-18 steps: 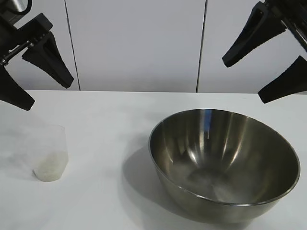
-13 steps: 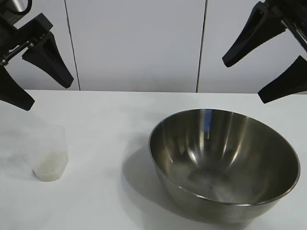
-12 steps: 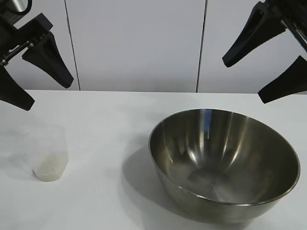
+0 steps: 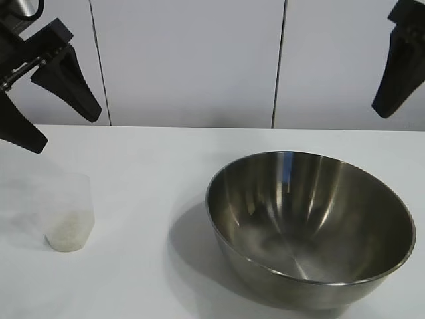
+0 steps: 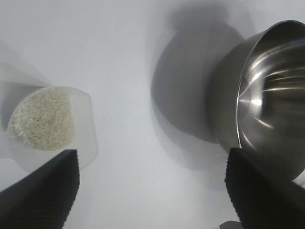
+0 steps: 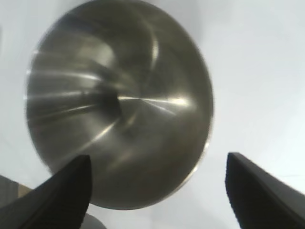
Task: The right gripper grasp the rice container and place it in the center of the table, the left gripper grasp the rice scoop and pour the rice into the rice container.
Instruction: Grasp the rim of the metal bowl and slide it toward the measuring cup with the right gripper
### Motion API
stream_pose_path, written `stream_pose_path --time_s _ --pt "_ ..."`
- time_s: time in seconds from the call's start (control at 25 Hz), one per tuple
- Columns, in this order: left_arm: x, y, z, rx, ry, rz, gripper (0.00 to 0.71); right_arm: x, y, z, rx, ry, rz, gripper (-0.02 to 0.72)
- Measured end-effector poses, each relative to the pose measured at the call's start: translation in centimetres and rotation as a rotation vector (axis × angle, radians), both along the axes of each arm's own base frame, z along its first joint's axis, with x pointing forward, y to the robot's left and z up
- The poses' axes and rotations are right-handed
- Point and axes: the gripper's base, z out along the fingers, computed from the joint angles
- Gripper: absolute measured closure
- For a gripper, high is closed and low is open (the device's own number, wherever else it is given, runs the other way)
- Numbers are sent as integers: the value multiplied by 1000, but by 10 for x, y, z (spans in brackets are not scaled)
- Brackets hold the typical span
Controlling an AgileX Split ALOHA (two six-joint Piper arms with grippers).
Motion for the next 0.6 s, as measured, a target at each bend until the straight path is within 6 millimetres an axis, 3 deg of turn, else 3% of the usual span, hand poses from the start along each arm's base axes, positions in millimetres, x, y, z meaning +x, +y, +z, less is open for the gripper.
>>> stream_pose_path --time_s 0.4,0.48,0.6 --pt "0 0 0 0 0 0 107 28 -2 -92 -20 116 -62 177" --pt "0 0 0 0 0 0 107 33 -1 -109 -4 137 -68 258" --pt "0 0 0 0 0 0 107 38 2 -125 25 149 -72 535"
